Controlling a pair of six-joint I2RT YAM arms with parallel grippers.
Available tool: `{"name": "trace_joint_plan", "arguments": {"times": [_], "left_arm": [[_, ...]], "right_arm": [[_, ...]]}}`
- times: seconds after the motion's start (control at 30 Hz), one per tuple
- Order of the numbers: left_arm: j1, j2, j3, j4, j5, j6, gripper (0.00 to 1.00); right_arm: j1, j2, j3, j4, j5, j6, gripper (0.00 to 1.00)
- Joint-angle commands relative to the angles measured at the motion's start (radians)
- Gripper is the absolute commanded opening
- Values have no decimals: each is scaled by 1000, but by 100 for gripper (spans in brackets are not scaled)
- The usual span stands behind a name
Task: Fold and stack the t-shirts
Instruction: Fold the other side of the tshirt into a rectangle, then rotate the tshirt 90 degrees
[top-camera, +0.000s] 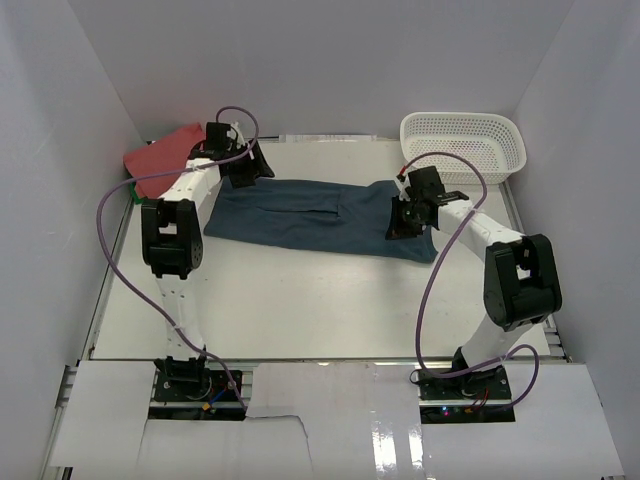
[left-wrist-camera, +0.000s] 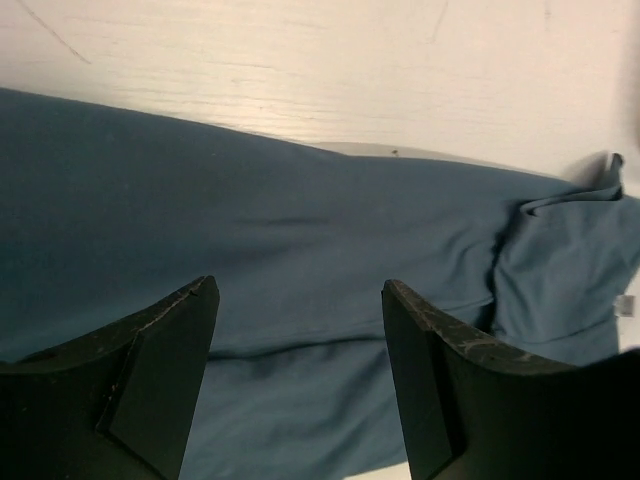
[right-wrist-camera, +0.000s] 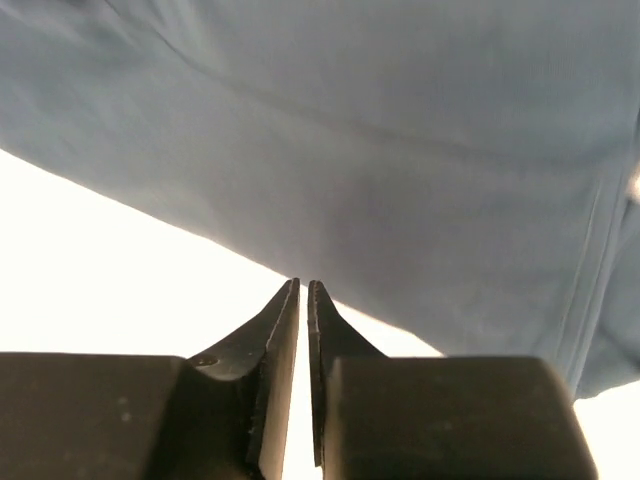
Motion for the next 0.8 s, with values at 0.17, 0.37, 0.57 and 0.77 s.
{"name": "trace_joint_plan", "arguments": {"times": [0.17, 0.37, 0.57, 0.77], "left_arm": [[-30, 34, 53, 11, -33, 46, 77], [-29, 51, 56, 9, -59, 59, 77], [-29, 57, 44, 9, -98, 74, 77], [-29, 82, 30, 5, -144, 74, 77]], "right_arm": [[-7, -42, -90, -18, 0, 9, 8], [-7, 0, -114, -13, 26, 5, 8], [-7, 40, -111, 3, 65, 9, 9], [-7, 87, -93, 3, 65, 9, 9]]}}
